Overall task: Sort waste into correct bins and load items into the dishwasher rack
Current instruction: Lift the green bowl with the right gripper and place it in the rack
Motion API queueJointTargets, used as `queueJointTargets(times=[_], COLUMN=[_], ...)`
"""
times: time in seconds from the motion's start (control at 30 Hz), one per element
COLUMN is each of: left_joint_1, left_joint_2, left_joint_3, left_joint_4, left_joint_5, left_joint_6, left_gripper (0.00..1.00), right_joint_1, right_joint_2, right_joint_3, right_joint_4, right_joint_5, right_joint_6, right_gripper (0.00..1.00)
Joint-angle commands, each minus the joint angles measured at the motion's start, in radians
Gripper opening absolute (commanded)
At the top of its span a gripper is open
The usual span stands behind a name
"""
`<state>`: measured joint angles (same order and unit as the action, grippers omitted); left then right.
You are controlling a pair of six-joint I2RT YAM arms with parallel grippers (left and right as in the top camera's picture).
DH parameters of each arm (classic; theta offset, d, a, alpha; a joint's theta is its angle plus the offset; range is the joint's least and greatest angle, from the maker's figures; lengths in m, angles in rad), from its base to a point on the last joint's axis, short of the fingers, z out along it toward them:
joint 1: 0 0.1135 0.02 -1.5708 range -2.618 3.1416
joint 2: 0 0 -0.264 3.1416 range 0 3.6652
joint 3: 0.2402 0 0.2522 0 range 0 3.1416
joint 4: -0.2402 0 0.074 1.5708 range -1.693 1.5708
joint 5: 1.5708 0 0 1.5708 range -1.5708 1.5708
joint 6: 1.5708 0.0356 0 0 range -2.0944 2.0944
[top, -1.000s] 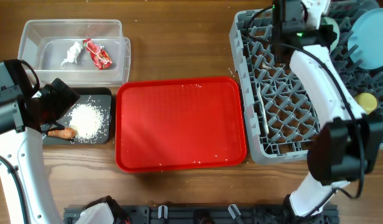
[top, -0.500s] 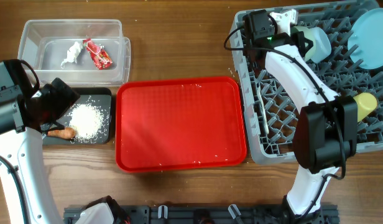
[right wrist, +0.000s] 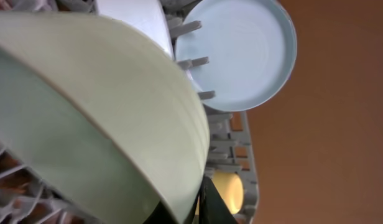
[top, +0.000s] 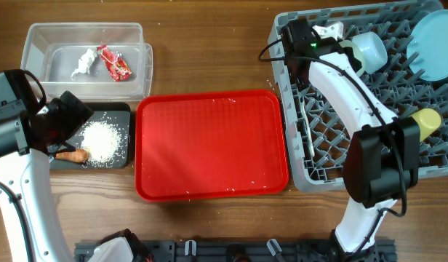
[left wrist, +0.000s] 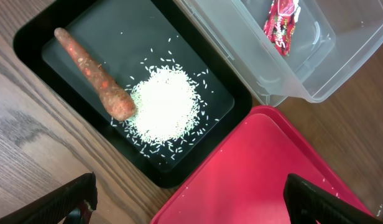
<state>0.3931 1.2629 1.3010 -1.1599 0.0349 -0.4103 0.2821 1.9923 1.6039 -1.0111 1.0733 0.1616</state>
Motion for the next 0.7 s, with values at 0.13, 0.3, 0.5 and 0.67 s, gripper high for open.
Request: queueJointTargets(times=[0.13, 0.3, 0.5, 0.67], left_joint_1=[0.003, 0.003, 0.002, -0.021], left_joint_2=[-0.012, -0.012, -0.012, -0.012], left_joint_3=[0.006, 0.006, 0.006, 0.006], left_joint_4=[0.003, 0.003, 0.003, 0.042], left_joint_5=[0.009, 0.009, 0.010, 0.097], left_joint_6=[-0.017, -0.017, -0.017, 0.042], left_gripper=[0.96, 0.96, 0.98, 0.99], right_joint_1=[0.039, 0.040, 0.039, -0.006], right_joint_2=[0.035, 0.035, -0.061, -0.326], right_joint_3=[-0.027, -0.027, -0.027, -0.024], right_joint_4=[-0.048, -0.080, -0.078, -0.013], right_joint_5=[-0.586, -0.662, -0.747, -0.889], right_joint_6=[0.034, 0.082, 0.089, 0.075], right_gripper=[0.14, 0.19, 0.26, 0.58])
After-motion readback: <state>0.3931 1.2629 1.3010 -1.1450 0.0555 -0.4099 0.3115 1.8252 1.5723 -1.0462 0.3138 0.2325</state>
